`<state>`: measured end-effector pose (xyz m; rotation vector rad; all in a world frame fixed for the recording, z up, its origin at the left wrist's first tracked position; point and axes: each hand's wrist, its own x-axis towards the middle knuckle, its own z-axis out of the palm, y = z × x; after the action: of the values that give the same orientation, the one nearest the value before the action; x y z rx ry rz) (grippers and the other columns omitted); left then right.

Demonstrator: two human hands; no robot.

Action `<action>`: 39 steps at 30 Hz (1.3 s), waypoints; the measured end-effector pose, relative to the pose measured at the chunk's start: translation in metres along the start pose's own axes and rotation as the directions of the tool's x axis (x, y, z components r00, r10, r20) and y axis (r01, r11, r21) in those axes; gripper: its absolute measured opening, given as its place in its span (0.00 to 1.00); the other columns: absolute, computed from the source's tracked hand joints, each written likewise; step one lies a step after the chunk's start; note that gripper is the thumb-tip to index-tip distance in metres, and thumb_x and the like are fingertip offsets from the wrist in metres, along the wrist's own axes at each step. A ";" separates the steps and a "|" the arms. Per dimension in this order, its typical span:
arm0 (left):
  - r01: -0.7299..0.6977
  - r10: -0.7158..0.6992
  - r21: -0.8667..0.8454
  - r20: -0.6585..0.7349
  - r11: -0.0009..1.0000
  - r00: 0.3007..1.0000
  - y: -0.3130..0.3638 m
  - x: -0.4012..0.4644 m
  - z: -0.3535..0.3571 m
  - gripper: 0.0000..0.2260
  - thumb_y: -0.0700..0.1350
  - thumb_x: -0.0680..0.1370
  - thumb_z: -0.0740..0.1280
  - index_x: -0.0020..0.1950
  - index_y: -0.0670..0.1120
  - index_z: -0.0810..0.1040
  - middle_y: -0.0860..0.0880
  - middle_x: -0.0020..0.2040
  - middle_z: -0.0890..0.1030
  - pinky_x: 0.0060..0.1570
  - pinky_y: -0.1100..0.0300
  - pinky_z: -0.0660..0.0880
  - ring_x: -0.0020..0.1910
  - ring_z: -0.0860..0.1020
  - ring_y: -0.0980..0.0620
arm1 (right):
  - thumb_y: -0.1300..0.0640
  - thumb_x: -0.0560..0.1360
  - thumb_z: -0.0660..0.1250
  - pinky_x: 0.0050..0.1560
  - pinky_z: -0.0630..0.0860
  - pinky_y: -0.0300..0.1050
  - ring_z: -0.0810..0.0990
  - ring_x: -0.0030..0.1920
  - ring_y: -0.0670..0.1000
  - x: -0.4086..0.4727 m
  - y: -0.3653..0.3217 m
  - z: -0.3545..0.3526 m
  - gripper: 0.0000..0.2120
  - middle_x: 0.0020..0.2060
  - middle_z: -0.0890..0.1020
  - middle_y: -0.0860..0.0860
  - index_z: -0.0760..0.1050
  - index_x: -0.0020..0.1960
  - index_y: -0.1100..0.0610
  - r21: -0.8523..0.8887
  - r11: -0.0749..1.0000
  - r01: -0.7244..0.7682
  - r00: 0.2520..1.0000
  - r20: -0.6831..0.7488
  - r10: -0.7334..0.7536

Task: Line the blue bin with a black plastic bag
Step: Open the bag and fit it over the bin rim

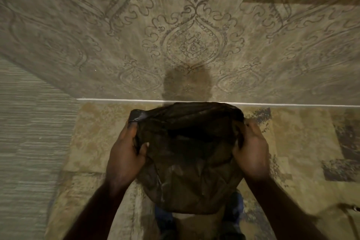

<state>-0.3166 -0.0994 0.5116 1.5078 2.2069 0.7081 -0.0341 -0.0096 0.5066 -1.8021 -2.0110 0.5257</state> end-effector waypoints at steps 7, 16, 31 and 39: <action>-0.014 0.027 0.083 -0.157 0.996 0.987 -0.004 -0.001 0.004 0.10 0.43 0.77 0.70 0.58 0.48 0.81 0.49 0.53 0.84 0.49 0.60 0.67 0.50 0.76 0.51 | 0.49 0.71 0.72 0.65 0.71 0.53 0.65 0.71 0.54 -0.002 0.015 -0.001 0.48 0.79 0.46 0.48 0.45 0.80 0.49 -0.047 0.998 -0.051 0.946 0.319 0.064; -0.234 0.212 0.004 0.412 0.972 0.886 -0.028 0.015 -0.001 0.28 0.42 0.77 0.69 0.74 0.58 0.66 0.58 0.77 0.58 0.65 0.73 0.59 0.72 0.62 0.60 | 0.72 0.65 0.72 0.56 0.74 0.46 0.80 0.56 0.63 0.006 0.038 -0.010 0.16 0.58 0.79 0.60 0.84 0.49 0.59 0.086 0.996 0.024 0.993 0.117 -0.034; 0.021 0.005 -0.148 0.172 0.989 0.985 -0.009 -0.007 0.028 0.35 0.58 0.75 0.67 0.79 0.58 0.55 0.57 0.79 0.55 0.71 0.53 0.63 0.77 0.56 0.56 | 0.50 0.79 0.62 0.52 0.80 0.45 0.80 0.58 0.51 -0.042 0.040 0.000 0.33 0.75 0.65 0.51 0.50 0.78 0.44 -0.158 0.980 0.123 0.829 0.559 -0.014; -0.046 0.062 -0.090 0.190 0.995 0.980 -0.026 0.012 0.014 0.47 0.63 0.69 0.72 0.78 0.65 0.44 0.61 0.80 0.48 0.73 0.60 0.57 0.78 0.50 0.61 | 0.60 0.72 0.73 0.64 0.74 0.57 0.68 0.72 0.59 -0.009 0.047 -0.011 0.40 0.78 0.58 0.57 0.56 0.78 0.61 0.055 0.980 0.192 0.902 0.383 -0.198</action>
<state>-0.3326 -0.0938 0.4846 1.5302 1.9756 0.6361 0.0124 -0.0139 0.4919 -1.5526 -2.4050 0.8894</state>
